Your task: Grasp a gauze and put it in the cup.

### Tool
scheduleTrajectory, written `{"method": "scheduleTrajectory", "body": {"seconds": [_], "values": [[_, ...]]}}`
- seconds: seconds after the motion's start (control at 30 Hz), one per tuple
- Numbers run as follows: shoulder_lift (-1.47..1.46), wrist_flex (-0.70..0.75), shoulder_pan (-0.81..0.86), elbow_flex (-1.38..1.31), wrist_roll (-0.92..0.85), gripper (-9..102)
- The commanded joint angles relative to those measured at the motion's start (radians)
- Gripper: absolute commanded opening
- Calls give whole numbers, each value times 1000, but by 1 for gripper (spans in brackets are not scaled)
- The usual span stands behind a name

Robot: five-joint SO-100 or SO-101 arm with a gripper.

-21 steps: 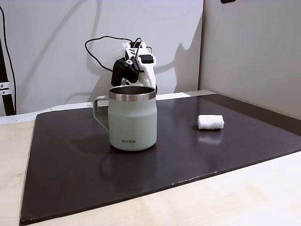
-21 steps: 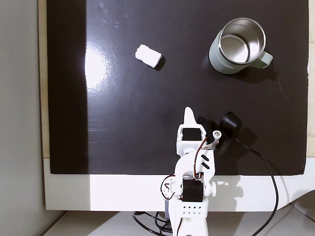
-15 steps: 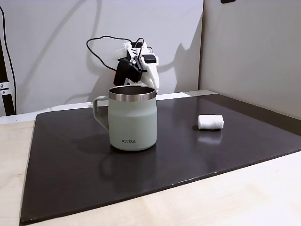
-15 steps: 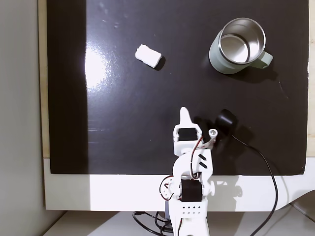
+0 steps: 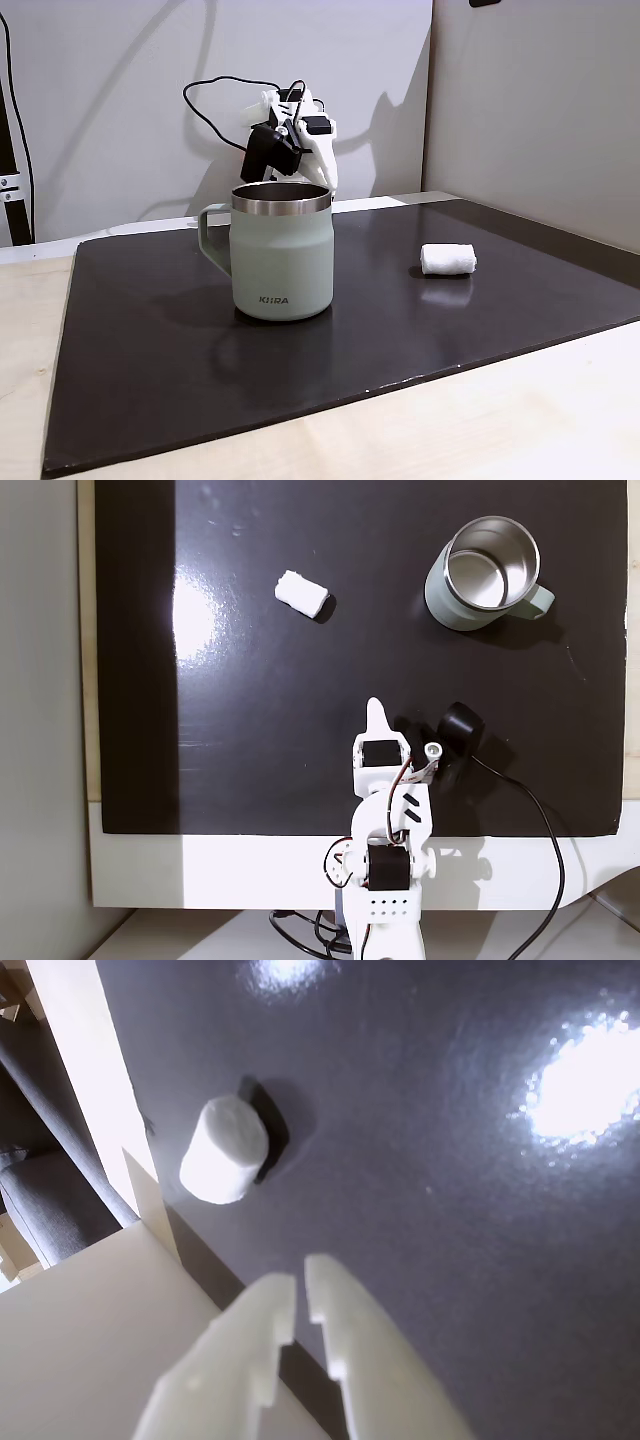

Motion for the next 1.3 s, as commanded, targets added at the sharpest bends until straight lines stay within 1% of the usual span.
{"method": "scheduleTrajectory", "body": {"seconds": [0.0, 0.13, 0.23, 0.5, 0.77, 0.83, 0.97, 1.1, 1.27], "values": [[11, 9, -3, -57, 2, 0], [6, 83, -46, -167, 12, 0], [-86, 114, -69, -276, 37, 0], [-566, 161, -83, -713, 183, 0], [-1032, 313, -101, -1158, 425, 1], [-1104, 327, -112, -1216, 471, 2], [-1216, 333, -132, -1284, 569, 8], [-1347, 353, -167, -1379, 634, 13], [-1489, 365, -227, -1471, 696, 15]]}}
